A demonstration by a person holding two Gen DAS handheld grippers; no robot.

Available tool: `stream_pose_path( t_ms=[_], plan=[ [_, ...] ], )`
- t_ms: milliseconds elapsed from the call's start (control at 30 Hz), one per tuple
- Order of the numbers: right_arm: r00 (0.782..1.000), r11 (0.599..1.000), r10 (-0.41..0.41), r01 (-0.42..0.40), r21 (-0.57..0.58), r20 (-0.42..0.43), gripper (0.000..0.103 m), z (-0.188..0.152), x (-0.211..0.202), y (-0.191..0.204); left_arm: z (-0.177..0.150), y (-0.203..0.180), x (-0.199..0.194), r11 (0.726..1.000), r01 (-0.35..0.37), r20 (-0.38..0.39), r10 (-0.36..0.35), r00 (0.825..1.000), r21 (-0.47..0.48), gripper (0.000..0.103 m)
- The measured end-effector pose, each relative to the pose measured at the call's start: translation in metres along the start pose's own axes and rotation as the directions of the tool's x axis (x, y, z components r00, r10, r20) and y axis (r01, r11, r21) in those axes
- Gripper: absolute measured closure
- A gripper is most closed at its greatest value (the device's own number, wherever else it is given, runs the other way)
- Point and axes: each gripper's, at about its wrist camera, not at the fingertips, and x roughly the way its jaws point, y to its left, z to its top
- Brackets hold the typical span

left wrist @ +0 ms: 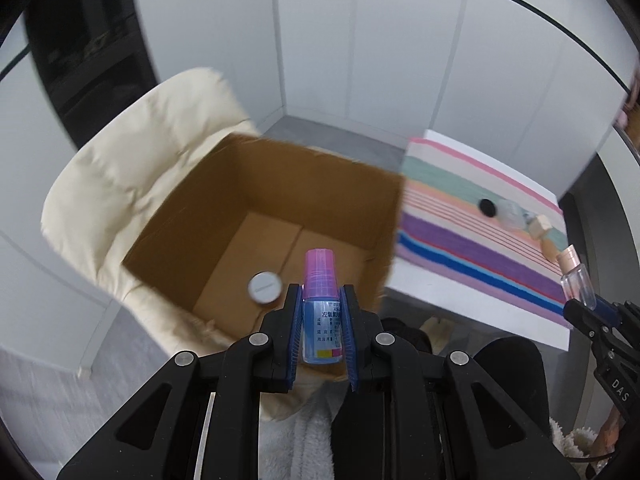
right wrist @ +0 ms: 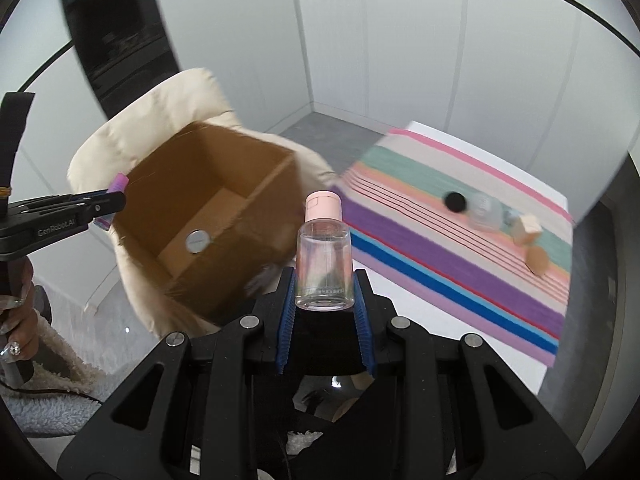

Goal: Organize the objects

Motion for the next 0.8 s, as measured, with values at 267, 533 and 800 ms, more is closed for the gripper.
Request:
stream_pose_path(
  t_ms=[267, 533, 800],
  plan=[
    [1.0, 0.996, -0.006, 0.006, -0.084, 0.005, 0.074, 0.015, 0.01, 0.033, -0.003, 0.03, 0.004, 0.998, 0.004, -0.017, -0.005, 1.0, -0.06, 0.084],
    [0.999, 0.986, -0.01, 0.015, -0.165, 0.032, 0.074, 0.042, 0.02, 0.054, 0.01, 0.026, 0.017, 0.998, -0.018, 0.004, 0.019, 1.0, -0.066, 0.084],
    [0.999, 0.968, 0.047, -0.043, -0.246, 0.012, 0.074, 0.074, 0.061, 0.098, 0.04, 0.046, 0.051, 0.994, -0.068, 0.056, 0.073, 0.996, -0.081, 0.084]
  ],
)
